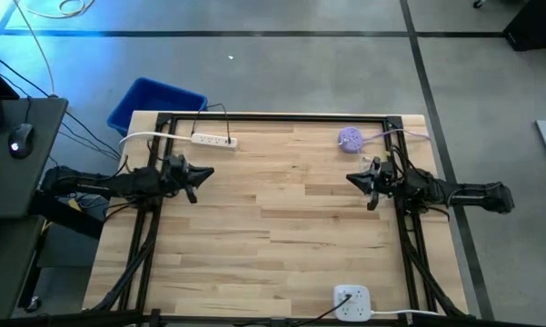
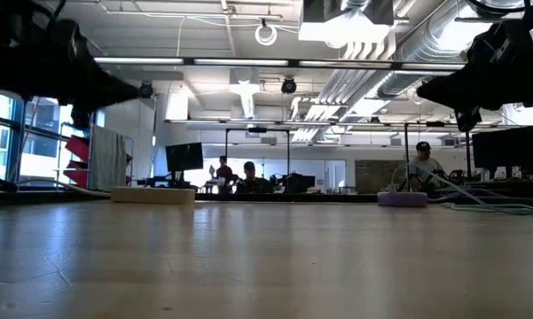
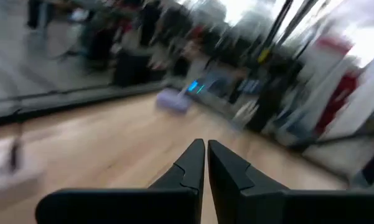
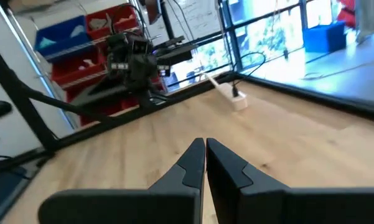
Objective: Insert USB
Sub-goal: Return to Home Position
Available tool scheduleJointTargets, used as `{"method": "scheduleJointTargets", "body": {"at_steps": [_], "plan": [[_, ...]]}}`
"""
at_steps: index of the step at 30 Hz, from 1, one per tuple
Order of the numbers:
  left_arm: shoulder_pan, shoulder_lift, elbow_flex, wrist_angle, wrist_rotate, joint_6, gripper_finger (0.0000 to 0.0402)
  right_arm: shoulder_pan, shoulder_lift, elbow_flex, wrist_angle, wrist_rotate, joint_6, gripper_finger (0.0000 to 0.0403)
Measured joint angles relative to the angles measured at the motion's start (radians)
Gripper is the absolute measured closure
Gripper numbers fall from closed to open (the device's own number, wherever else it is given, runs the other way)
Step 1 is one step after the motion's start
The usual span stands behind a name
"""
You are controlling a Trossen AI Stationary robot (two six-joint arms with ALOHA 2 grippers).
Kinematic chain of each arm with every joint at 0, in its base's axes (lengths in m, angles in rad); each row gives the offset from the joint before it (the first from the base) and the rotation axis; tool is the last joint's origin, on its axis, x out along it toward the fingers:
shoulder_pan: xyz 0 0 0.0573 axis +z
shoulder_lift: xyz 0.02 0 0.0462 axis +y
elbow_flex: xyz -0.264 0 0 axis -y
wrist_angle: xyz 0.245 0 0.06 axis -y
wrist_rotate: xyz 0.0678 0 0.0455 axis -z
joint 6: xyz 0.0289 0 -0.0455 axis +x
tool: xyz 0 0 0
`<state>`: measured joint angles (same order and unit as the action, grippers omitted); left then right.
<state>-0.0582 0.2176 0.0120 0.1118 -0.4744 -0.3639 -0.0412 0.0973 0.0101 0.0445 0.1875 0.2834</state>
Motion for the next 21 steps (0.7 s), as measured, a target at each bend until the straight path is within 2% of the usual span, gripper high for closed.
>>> {"method": "scheduleJointTargets", "body": {"at_steps": [1,15,21], "plan": [[0.0,0.0,0.0,-0.05,-0.003,0.01,0.0401,-0.002,0.0,0.0,0.0,0.0,-0.003,0.0403],[-0.001,0.019,0.004,-0.049,0.017,0.044,0.0401,-0.004,-0.001,0.001,-0.003,-0.004,0.004,0.0403],[0.016,-0.112,0.001,-0.051,0.02,0.044,0.0401,0.023,-0.095,0.0,0.0,-0.005,0.004,0.0403]]}}
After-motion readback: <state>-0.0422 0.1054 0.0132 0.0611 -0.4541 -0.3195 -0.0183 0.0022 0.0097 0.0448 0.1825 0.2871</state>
